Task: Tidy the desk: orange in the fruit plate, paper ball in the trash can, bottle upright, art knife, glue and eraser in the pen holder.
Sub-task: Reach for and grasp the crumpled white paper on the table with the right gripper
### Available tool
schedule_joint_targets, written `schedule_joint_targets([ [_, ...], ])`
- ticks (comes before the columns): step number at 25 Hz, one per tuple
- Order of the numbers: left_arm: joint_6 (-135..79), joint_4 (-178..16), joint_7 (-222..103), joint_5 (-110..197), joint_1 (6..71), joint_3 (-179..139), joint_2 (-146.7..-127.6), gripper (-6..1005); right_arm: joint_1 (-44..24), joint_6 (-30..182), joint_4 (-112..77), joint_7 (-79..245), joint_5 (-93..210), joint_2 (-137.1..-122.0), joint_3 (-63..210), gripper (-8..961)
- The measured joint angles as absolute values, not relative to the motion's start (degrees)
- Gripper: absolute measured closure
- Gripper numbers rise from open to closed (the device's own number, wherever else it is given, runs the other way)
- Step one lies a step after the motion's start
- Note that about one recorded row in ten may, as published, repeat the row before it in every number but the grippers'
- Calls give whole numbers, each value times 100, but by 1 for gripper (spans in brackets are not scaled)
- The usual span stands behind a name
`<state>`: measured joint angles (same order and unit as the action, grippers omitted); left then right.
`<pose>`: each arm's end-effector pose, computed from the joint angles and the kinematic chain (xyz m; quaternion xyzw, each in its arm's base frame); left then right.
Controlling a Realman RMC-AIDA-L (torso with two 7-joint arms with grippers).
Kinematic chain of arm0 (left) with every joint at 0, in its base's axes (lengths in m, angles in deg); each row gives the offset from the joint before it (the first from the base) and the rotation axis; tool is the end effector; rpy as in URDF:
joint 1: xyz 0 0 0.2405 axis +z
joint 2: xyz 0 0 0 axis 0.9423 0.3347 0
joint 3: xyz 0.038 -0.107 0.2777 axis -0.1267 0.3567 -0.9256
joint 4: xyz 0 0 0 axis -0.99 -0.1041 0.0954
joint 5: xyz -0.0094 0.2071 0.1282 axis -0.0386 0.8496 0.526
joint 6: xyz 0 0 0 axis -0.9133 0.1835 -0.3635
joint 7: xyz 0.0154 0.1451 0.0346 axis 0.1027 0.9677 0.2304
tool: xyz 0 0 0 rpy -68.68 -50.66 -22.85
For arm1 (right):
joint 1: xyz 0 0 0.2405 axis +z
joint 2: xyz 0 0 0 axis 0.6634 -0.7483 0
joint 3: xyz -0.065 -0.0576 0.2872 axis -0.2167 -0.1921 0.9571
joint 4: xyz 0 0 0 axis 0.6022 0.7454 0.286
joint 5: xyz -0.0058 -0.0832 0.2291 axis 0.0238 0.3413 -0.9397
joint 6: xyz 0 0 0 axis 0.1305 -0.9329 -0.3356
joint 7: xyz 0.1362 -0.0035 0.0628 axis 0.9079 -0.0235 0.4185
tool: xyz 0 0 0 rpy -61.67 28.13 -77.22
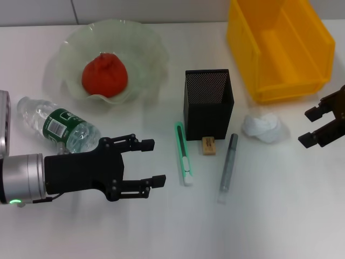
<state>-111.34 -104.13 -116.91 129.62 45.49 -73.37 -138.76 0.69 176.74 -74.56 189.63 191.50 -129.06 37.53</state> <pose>-0.3317 0.3154 -0.0712 -0.9505 -0.1206 -0.2772 0.0715 0.2609 0.4159 0.0772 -0.9609 0.2595 -0.0836 0.0482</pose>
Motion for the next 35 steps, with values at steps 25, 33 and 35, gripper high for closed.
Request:
schedule_joint_targets([
  [25,-10964,-10368,-11731,12952,4580,-7339,-13938,204,-258,15305,-7392,18423,19334,-13568,2430,160],
  [33,-10972,-10368,-11731,12947,4591,-7328,-13940,205,-272,14745,-6998,18282,19290,-13595,2197,204],
  [35,-10981,-10368,-11731,12947,4592,-7314,-13940,205,-254,14630,-6884,18220,19253,-13600,2187,214],
])
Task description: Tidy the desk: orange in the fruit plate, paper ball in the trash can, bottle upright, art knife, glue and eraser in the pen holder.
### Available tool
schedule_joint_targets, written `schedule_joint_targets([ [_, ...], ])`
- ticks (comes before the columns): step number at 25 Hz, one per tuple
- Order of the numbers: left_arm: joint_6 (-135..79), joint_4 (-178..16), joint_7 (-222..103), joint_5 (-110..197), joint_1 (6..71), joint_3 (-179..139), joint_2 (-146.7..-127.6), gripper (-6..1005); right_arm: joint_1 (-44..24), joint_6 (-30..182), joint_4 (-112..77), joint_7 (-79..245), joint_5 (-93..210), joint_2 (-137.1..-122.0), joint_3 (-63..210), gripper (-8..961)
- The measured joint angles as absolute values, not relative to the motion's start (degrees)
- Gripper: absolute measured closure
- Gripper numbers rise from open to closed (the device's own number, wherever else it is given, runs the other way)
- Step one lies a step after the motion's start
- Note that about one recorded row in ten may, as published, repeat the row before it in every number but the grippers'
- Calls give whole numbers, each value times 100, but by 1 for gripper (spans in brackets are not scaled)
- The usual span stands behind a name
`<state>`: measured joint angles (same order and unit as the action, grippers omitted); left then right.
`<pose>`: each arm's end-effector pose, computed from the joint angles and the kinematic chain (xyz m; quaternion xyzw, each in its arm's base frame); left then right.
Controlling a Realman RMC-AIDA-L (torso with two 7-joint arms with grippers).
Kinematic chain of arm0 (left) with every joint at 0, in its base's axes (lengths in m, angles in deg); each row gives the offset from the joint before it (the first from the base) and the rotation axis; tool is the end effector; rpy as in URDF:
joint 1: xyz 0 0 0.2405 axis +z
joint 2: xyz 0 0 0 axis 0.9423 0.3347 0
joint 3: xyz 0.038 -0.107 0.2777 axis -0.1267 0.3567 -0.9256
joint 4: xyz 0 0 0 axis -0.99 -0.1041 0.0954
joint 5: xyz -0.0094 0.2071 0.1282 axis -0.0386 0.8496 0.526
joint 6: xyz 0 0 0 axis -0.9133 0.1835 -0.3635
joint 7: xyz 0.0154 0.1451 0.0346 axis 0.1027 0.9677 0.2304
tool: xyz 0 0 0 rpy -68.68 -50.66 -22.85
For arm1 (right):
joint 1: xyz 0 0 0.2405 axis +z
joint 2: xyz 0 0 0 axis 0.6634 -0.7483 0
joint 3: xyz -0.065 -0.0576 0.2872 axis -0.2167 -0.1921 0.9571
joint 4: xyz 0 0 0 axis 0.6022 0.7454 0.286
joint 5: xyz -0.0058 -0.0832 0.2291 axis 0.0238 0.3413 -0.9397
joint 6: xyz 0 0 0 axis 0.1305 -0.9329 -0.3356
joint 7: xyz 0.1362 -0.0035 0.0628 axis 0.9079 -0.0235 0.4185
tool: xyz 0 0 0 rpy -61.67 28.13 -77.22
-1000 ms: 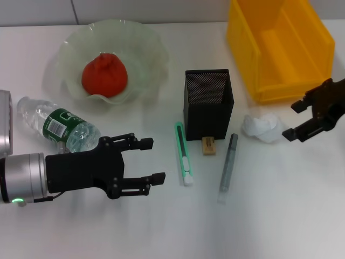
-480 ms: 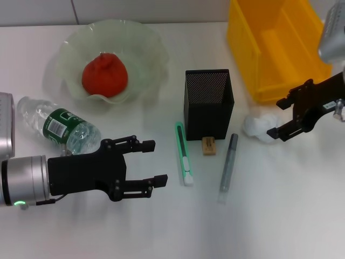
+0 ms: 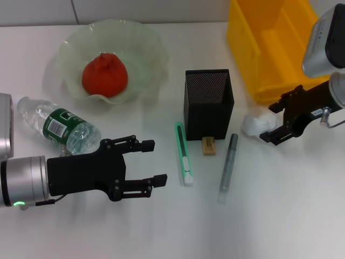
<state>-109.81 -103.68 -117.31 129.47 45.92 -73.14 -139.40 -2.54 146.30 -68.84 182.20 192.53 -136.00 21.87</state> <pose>-0.3343 0.3136 -0.0773 -0.9481 -0.1363 -0.2760 0.0796 0.2768 0.4431 -0.0225 -0.9685 0.1458 -0.1382 0.1474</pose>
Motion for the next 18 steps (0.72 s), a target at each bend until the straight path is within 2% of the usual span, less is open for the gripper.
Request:
schedule_joint_targets([
  [18,-10992,-10404,-11801,12948,4564,-7278,-13930,207,-270,14496,-6731,18109,19085,-13602,2069,314],
])
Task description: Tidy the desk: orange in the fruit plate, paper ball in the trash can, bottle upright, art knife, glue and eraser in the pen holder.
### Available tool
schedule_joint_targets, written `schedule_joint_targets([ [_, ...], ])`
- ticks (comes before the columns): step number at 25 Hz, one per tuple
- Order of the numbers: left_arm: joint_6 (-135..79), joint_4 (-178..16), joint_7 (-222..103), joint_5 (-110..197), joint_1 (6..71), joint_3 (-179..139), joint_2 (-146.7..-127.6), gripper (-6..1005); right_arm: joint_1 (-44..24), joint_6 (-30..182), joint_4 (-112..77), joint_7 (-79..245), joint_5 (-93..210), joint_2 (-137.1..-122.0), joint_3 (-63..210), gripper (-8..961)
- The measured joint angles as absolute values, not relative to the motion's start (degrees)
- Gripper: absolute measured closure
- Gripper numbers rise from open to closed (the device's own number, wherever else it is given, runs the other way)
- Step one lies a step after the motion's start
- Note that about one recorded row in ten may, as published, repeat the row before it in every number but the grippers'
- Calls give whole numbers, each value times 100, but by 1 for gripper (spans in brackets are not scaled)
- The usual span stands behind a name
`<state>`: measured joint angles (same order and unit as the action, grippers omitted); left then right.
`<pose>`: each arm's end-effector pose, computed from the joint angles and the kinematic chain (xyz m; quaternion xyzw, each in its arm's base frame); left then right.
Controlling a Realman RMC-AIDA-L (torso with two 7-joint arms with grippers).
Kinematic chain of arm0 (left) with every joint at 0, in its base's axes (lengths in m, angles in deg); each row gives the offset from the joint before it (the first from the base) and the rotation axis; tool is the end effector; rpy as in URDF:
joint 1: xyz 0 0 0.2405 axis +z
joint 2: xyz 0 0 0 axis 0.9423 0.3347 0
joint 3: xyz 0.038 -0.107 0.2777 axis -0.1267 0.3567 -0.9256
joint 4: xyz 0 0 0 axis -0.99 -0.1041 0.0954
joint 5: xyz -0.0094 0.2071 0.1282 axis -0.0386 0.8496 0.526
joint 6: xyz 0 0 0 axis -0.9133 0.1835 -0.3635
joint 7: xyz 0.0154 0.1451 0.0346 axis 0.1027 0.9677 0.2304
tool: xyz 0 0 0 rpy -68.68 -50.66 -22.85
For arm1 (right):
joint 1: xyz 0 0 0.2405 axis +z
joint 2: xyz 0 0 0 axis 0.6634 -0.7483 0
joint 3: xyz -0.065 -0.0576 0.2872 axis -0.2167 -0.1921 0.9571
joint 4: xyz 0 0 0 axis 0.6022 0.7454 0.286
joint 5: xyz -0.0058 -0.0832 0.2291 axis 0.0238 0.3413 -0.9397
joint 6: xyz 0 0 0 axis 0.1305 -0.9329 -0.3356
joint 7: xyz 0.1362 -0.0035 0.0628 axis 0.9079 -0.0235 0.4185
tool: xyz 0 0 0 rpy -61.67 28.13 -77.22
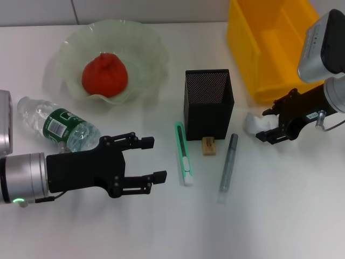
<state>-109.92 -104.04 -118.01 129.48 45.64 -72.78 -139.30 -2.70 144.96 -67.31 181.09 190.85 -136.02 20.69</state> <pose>-0.3326 0.3170 -0.0748 -0.9475 -0.1373 -0.2773 0.0807 0.2778 0.4417 -0.0310 -0.9712 0.1395 -0.1314 0.1416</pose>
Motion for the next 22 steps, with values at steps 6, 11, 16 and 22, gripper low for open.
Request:
schedule_joint_targets([
  [6,-10973,-10407,-11840,12948,4550,-7278,-13930,207,-639,15005,-7345,18145,18632,-13593,2228,353],
  [11,-10966,-10413,-11888,12948,4533,-7220,-13917,208,-1272,15250,-8064,18084,17918,-13590,2382,379],
  [16,-10994,-10413,-11947,12948,4506,-7139,-13906,208,-2072,15541,-8176,17233,16231,-13591,3110,379],
  [22,-11000,-10413,-12018,12948,4490,-7137,-13904,209,-2406,15901,-7167,16053,14747,-13558,3936,379],
])
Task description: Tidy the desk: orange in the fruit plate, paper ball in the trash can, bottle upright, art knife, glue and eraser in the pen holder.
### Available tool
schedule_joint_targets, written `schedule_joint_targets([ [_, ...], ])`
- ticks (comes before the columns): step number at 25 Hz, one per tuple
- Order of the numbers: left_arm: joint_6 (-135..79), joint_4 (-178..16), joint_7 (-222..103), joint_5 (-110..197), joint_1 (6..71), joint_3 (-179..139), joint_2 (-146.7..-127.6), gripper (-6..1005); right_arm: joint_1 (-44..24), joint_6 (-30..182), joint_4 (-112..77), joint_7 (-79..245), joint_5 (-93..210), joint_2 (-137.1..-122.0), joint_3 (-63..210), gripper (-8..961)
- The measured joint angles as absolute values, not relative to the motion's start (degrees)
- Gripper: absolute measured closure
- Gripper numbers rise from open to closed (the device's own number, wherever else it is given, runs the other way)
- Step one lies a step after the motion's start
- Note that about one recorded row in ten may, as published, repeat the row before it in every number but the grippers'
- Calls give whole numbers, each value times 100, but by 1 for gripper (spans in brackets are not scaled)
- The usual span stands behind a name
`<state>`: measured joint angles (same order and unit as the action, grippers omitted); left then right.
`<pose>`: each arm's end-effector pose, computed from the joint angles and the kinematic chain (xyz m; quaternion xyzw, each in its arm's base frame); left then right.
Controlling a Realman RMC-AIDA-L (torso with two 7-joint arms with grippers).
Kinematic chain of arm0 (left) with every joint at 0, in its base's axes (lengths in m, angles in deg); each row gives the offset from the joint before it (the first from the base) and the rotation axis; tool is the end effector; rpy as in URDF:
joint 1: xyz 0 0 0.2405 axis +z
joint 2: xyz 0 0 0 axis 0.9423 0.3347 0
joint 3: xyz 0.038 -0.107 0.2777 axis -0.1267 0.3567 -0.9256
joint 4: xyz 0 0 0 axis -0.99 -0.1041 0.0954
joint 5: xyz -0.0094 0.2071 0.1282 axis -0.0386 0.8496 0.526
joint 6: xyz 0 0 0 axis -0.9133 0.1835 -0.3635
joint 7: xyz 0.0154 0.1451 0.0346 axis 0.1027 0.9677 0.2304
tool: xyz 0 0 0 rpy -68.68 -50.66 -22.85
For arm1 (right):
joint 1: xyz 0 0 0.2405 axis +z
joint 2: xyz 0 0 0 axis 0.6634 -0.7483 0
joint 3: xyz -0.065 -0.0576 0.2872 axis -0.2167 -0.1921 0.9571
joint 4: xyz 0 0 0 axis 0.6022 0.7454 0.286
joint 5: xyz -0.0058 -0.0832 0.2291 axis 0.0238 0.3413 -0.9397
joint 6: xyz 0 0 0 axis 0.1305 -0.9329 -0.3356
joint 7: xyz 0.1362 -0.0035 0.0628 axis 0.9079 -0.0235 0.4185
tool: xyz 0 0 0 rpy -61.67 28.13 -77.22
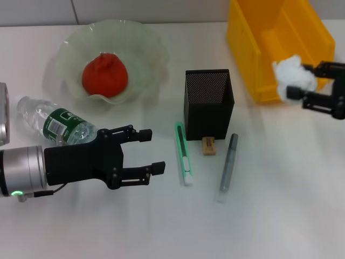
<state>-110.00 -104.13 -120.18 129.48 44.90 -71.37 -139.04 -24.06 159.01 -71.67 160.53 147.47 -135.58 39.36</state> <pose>-0.3301 0.3245 -0.0693 -0.9433 -0.1506 -0.2833 0.0849 0.3315 0.3479 0.0571 -0.9193 0.1621 0.2554 0.2517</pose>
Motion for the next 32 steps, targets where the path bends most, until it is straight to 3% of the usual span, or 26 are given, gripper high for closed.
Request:
schedule_joint_targets([
  [8,-11021,-10424,-12083,12948,4486,-7137,-13888,210,-2195,15964,-6331,15443,14423,-13491,4538,380],
  [19,-11067,-10486,-12032,12948,4523,-7137,-13916,211,-1373,13684,-5894,15211,14547,-13551,4561,380],
  [26,-11067,-10487,-12025,12948,4531,-7137,-13928,211,-1031,13312,-5498,15128,14686,-13504,4556,326],
  [32,-11067,-10485,-12022,12948,4540,-7137,-13938,212,-1043,13279,-5611,15023,14654,-13583,4570,279],
])
